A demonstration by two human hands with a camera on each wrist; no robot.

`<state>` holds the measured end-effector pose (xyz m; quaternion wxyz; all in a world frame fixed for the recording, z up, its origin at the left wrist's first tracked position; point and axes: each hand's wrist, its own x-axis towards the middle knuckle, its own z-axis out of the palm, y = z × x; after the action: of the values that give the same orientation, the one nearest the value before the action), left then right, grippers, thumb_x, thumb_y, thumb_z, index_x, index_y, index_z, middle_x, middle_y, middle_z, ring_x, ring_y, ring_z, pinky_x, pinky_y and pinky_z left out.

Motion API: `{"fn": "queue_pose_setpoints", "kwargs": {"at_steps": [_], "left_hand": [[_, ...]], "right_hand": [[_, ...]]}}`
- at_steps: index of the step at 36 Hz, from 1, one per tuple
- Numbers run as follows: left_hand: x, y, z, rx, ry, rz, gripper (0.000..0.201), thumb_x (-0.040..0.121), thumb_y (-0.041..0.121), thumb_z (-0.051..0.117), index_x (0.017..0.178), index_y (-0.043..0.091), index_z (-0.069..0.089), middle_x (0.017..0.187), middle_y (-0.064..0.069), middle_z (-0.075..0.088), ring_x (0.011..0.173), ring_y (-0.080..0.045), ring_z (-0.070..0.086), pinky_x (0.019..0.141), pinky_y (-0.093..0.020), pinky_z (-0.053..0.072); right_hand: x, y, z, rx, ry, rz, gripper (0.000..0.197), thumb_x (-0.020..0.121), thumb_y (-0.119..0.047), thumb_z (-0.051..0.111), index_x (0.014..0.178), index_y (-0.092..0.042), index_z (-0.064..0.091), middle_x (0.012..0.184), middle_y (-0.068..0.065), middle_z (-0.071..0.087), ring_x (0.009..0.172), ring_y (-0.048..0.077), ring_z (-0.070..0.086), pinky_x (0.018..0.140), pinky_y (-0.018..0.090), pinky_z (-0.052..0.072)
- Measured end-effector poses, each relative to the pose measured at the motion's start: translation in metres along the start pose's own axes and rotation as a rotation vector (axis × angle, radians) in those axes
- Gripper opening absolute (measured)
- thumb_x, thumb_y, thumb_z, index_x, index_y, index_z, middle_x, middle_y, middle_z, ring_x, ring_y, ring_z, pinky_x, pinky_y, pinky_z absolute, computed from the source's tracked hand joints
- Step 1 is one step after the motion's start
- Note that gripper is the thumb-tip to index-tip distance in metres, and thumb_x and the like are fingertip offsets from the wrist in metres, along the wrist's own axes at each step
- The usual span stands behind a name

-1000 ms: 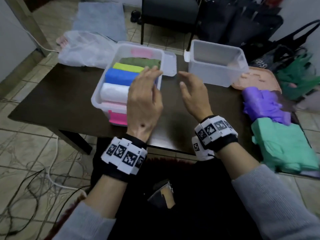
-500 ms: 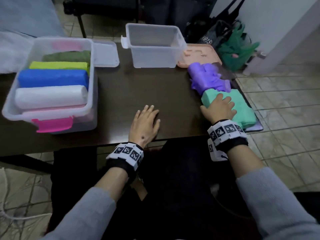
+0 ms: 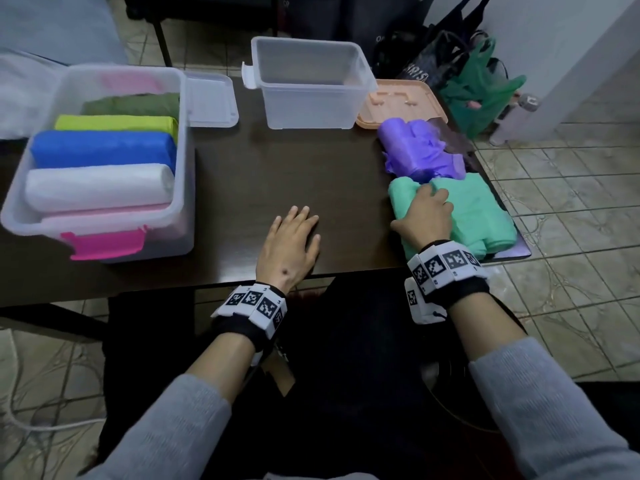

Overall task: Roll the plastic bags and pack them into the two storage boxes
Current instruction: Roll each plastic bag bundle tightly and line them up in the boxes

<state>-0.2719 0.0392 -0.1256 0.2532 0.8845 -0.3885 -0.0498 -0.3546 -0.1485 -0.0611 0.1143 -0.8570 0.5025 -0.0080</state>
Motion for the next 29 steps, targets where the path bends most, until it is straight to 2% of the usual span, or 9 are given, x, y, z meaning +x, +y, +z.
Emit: {"fn": "queue_pose_setpoints", "kwargs": {"at_steps": [4, 8, 12, 16, 19, 22, 24, 26, 29], "left_hand": [[0.0, 0.0, 0.0, 0.003, 0.001, 0.0, 0.045, 0.101, 0.031, 0.035, 0.144, 0.018, 0.037, 0.155, 0.003, 0.027, 0.145, -0.011, 0.013, 0.117, -0.027, 0.002], [0.0, -0.001, 0.001, -0.001, 0.004, 0.0, 0.045, 0.1, 0.032, 0.035, 0.143, 0.019, 0.037, 0.154, 0.003, 0.027, 0.145, -0.01, 0.013, 0.116, -0.026, 0.001], [0.0, -0.001, 0.001, -0.004, 0.012, 0.004, 0.045, 0.1, 0.031, 0.036, 0.143, 0.018, 0.038, 0.154, 0.003, 0.028, 0.145, -0.011, 0.013, 0.116, -0.026, 0.001], [0.0, -0.002, 0.001, -0.008, 0.017, 0.005, 0.044, 0.1, 0.03, 0.037, 0.143, 0.017, 0.039, 0.154, 0.002, 0.028, 0.145, -0.012, 0.014, 0.116, -0.027, 0.001], [0.001, -0.003, 0.003, -0.028, 0.028, 0.011, 0.044, 0.1, 0.028, 0.038, 0.142, 0.015, 0.04, 0.153, 0.001, 0.03, 0.145, -0.013, 0.015, 0.116, -0.027, 0.002], [0.001, -0.005, 0.005, -0.088, 0.065, 0.002, 0.043, 0.099, 0.023, 0.04, 0.14, 0.012, 0.041, 0.151, -0.002, 0.035, 0.144, -0.014, 0.021, 0.117, -0.027, 0.006], [0.001, -0.005, 0.005, -0.208, 0.138, -0.032, 0.04, 0.098, 0.017, 0.043, 0.137, 0.009, 0.046, 0.146, -0.006, 0.043, 0.14, -0.017, 0.03, 0.115, -0.024, 0.011], [0.0, -0.005, 0.001, -0.345, 0.231, -0.101, 0.037, 0.096, 0.011, 0.046, 0.132, 0.006, 0.05, 0.138, -0.009, 0.051, 0.133, -0.02, 0.04, 0.108, -0.014, 0.018], [0.001, -0.005, -0.008, -0.481, 0.334, -0.21, 0.033, 0.094, 0.007, 0.046, 0.125, 0.006, 0.057, 0.128, -0.007, 0.06, 0.12, -0.017, 0.052, 0.093, -0.003, 0.024]], "right_hand": [[-0.005, -0.009, 0.003, 0.025, -0.014, -0.009, 0.062, 0.079, -0.022, 0.069, 0.131, -0.017, 0.036, 0.135, 0.018, 0.034, 0.124, 0.04, 0.037, 0.099, 0.048, 0.033], [0.001, -0.012, -0.002, 0.158, -0.107, -0.069, 0.049, 0.086, -0.037, 0.058, 0.129, -0.019, 0.042, 0.134, 0.017, 0.045, 0.124, 0.039, 0.041, 0.102, 0.046, 0.033], [0.002, -0.015, -0.009, 0.342, -0.21, -0.204, 0.039, 0.092, -0.025, 0.055, 0.127, -0.009, 0.049, 0.13, 0.011, 0.053, 0.118, 0.025, 0.051, 0.1, 0.031, 0.036], [0.0, -0.02, -0.011, 0.417, -0.266, -0.22, 0.037, 0.089, -0.018, 0.063, 0.123, -0.004, 0.055, 0.106, 0.01, 0.061, 0.093, 0.018, 0.055, 0.087, 0.03, 0.045], [-0.002, -0.023, -0.01, 0.366, -0.258, -0.221, 0.043, 0.084, -0.022, 0.07, 0.123, -0.009, 0.057, 0.111, 0.007, 0.059, 0.103, 0.018, 0.056, 0.086, 0.024, 0.04], [-0.007, -0.031, -0.008, 0.278, -0.289, -0.168, 0.056, 0.08, -0.036, 0.072, 0.122, -0.005, 0.053, 0.118, 0.008, 0.058, 0.111, 0.025, 0.055, 0.088, 0.029, 0.041], [-0.007, -0.037, -0.004, 0.236, -0.353, -0.152, 0.057, 0.078, -0.042, 0.072, 0.116, -0.001, 0.059, 0.116, 0.01, 0.063, 0.106, 0.027, 0.06, 0.084, 0.031, 0.044], [-0.009, -0.043, -0.001, 0.228, -0.378, -0.164, 0.057, 0.077, -0.044, 0.072, 0.115, -0.002, 0.061, 0.113, 0.013, 0.066, 0.102, 0.026, 0.061, 0.079, 0.029, 0.045], [-0.018, -0.05, 0.006, 0.219, -0.35, -0.207, 0.062, 0.076, -0.038, 0.073, 0.122, -0.003, 0.051, 0.117, 0.012, 0.06, 0.108, 0.026, 0.057, 0.076, 0.026, 0.039]]}}
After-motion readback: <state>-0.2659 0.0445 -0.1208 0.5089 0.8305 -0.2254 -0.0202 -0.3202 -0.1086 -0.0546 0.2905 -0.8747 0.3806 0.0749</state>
